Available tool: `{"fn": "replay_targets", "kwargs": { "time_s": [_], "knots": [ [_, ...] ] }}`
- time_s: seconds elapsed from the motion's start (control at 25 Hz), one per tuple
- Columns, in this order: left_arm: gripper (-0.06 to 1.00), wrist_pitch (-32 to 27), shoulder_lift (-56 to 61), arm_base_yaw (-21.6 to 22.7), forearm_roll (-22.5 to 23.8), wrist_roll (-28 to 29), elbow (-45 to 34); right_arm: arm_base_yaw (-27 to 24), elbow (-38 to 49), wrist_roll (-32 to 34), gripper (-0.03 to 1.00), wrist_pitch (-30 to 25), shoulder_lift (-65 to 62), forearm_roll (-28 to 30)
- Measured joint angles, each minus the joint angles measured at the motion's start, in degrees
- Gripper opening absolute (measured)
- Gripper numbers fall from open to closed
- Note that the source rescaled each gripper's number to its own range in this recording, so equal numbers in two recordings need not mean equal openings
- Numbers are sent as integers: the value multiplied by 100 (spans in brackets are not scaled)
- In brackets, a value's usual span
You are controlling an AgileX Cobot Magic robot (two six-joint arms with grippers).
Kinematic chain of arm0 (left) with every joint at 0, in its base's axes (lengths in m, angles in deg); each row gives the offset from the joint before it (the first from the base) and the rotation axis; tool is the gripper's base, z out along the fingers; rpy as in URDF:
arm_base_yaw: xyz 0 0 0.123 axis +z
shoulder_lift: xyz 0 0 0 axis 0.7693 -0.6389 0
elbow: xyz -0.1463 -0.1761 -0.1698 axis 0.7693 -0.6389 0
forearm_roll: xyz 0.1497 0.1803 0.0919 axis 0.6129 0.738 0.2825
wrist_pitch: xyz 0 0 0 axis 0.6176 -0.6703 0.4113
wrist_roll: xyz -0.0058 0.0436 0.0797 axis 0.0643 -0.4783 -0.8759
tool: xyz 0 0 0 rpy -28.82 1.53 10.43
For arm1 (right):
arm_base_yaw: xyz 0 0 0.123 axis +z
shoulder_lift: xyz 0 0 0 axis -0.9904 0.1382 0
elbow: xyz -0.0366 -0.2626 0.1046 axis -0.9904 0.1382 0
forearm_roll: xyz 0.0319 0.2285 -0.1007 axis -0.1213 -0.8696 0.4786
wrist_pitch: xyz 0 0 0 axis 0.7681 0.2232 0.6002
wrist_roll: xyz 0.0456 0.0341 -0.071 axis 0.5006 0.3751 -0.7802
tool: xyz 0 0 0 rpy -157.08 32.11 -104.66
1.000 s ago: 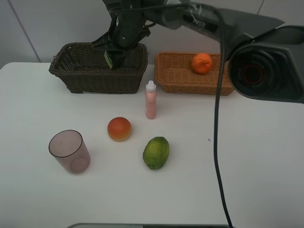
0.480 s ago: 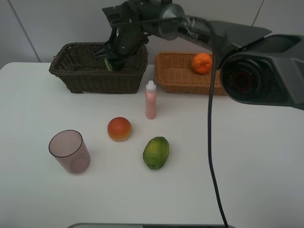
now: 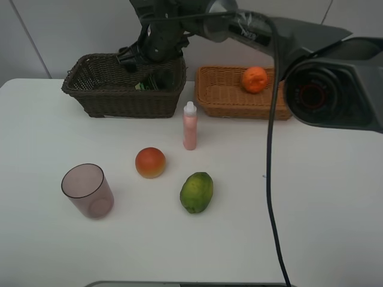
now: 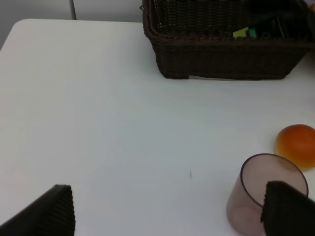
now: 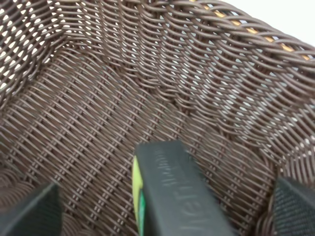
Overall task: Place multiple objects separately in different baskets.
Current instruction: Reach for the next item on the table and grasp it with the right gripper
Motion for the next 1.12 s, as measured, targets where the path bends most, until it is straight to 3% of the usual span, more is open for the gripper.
{"fn": "replay_targets", "kwargs": {
  "time_s": [0.24,0.52,1.12],
  "knots": [
    [98,0,0,0,0,0,-7,0,0,19,86,-932,-533,-6],
    [98,0,0,0,0,0,-7,-33,-11,604,86,-2352,-932,17],
    [98,0,0,0,0,0,-7,-11,-8,961,87,-2502,-1202,-9]
  ]
}}
